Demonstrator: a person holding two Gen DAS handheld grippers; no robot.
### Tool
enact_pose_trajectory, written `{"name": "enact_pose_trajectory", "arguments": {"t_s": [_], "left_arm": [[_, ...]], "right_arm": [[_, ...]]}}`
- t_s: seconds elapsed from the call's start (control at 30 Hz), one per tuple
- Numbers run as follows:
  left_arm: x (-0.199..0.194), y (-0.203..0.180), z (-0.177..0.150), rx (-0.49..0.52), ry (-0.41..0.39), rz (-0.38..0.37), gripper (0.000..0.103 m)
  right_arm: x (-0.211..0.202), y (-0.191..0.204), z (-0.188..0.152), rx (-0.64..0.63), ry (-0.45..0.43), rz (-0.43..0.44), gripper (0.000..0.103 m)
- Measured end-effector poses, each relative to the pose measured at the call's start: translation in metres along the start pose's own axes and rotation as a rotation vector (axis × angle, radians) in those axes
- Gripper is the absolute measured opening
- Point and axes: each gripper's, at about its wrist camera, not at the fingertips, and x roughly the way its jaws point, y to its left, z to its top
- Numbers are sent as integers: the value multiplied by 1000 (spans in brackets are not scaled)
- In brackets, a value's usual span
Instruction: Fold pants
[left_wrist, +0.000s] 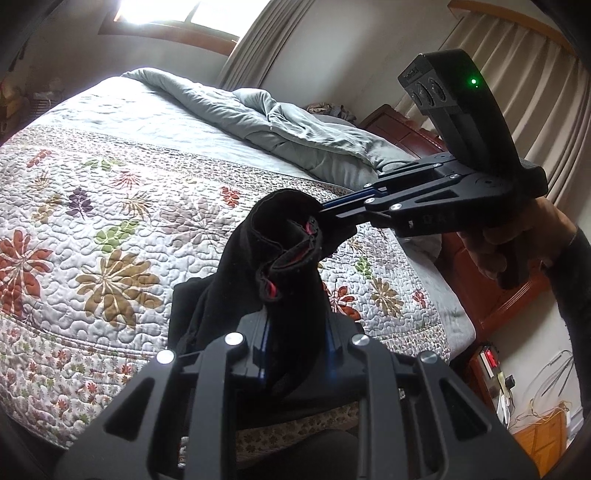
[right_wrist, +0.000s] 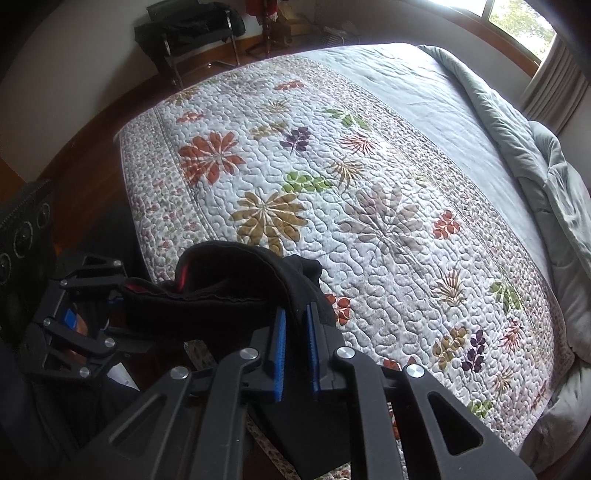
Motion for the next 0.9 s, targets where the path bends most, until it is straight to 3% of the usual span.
{"name": "enact_pose_trajectory", "arguments": {"t_s": [0.47,0.67,0.9], "left_arm": [[22,-7,-12,19,36,-12,19],[31,-16,-23,41,47,-7,19],[54,-33,-46,69,59,0,19]], "right_arm": [[15,-4,-23,-46,37,-37,7],[26,17,-36,-211,107,-156,6],[47,36,-65,-424,124,-333,5]]}}
